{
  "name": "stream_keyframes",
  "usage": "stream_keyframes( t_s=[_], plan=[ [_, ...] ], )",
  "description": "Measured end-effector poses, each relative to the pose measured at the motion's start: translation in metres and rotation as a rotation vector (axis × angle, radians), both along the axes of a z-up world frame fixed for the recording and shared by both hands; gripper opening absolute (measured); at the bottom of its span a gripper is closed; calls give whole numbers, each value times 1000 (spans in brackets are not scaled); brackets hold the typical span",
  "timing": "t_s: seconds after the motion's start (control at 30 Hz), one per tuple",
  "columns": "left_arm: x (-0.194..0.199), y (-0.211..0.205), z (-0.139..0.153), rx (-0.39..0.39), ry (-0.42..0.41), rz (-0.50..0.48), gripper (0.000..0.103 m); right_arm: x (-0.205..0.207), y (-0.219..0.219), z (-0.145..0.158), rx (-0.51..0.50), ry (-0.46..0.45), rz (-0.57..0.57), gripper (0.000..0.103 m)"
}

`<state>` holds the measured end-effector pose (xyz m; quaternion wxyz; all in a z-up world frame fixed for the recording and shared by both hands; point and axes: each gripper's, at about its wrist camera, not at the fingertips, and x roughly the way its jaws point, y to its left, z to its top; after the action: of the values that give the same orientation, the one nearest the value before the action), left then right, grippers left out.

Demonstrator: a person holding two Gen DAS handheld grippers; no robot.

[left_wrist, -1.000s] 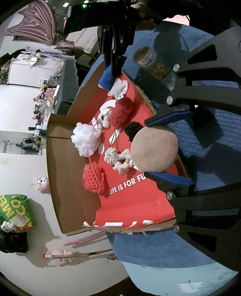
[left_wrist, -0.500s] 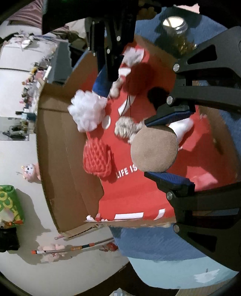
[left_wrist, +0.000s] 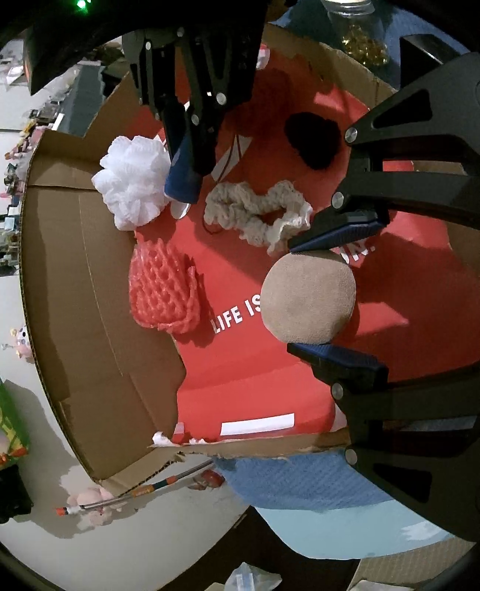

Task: Organize soft objects
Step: 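Carry the beige puff and blue sponge over the box with both tools, then open both tools to drop the beige puff and blue sponge into the box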

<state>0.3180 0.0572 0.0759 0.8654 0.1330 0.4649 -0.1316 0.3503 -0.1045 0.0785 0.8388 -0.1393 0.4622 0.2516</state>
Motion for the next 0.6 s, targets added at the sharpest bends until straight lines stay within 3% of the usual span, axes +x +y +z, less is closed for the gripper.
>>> stream_keyframes(
  t_s=[0.6],
  plan=[
    [5,-19,-8,134,7,-25,48,-1,11,-10,-105,-32,8,24]
  ],
)
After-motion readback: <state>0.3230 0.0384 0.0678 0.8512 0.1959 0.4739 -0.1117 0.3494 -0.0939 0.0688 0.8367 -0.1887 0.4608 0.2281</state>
